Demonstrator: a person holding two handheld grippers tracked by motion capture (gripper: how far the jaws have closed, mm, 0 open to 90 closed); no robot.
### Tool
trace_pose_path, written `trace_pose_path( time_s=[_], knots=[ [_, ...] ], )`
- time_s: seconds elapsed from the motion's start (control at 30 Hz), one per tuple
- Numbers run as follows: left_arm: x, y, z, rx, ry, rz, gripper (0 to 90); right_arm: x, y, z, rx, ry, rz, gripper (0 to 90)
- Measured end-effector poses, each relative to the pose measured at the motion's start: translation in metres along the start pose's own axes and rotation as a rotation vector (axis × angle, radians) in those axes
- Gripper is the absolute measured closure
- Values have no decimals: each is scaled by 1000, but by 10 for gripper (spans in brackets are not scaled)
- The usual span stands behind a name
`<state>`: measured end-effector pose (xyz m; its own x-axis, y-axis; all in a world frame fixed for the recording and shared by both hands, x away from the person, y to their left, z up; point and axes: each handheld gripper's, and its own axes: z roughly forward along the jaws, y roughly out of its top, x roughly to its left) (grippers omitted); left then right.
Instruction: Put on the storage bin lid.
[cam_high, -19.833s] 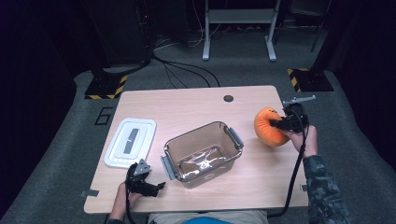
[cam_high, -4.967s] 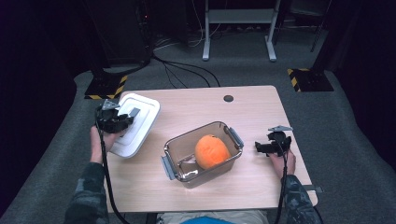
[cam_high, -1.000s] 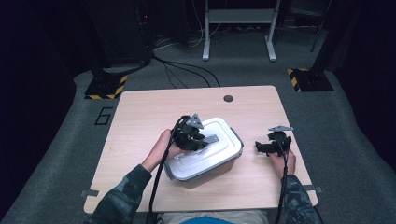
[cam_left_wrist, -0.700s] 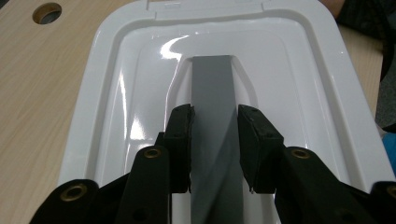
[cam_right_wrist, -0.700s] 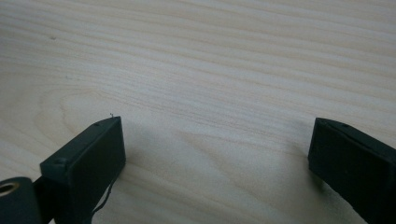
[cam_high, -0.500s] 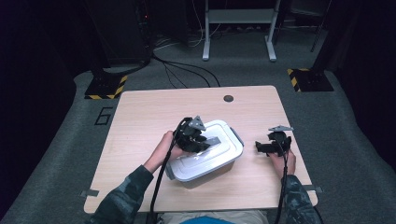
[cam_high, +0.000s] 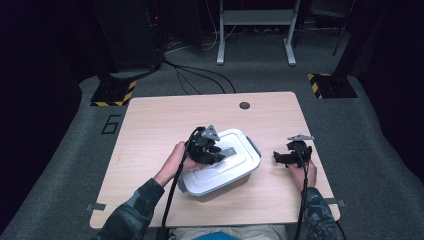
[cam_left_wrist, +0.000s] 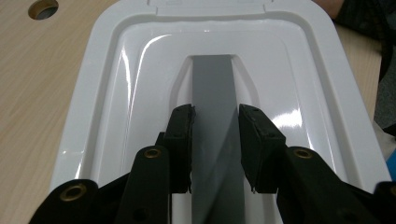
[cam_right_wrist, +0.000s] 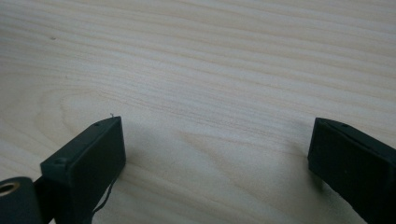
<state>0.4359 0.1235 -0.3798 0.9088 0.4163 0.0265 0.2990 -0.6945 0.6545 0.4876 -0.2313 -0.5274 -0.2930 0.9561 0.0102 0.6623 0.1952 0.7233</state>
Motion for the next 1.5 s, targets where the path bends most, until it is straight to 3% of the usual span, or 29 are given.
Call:
trace_pose_path(
  time_s=[0.1, 0.23, 0.43, 0.67, 0.87, 1.1, 1.5],
  knots=[
    [1, 1, -1, 2, 23, 7, 533, 0, 0, 0, -2, 0, -6, 37],
    [3, -1, -6, -20, 52, -22, 340, -1, 0, 0, -4, -4, -5, 39],
    [14, -12, -21, -48, 110, -81, 225, -1, 0, 0, -4, -2, -5, 40],
    [28, -27, -43, -58, 184, -125, 177, -1, 0, 0, -3, -2, -6, 41],
    [39, -45, -61, -91, 247, -202, 160, -1, 0, 0, -3, -3, -5, 41],
    [56, -69, -78, -90, 314, -261, 159, -1, 0, 0, -3, -3, -5, 41],
    [78, -113, -88, -96, 389, -387, 160, -1, 0, 0, -4, -3, -5, 42]
  ],
)
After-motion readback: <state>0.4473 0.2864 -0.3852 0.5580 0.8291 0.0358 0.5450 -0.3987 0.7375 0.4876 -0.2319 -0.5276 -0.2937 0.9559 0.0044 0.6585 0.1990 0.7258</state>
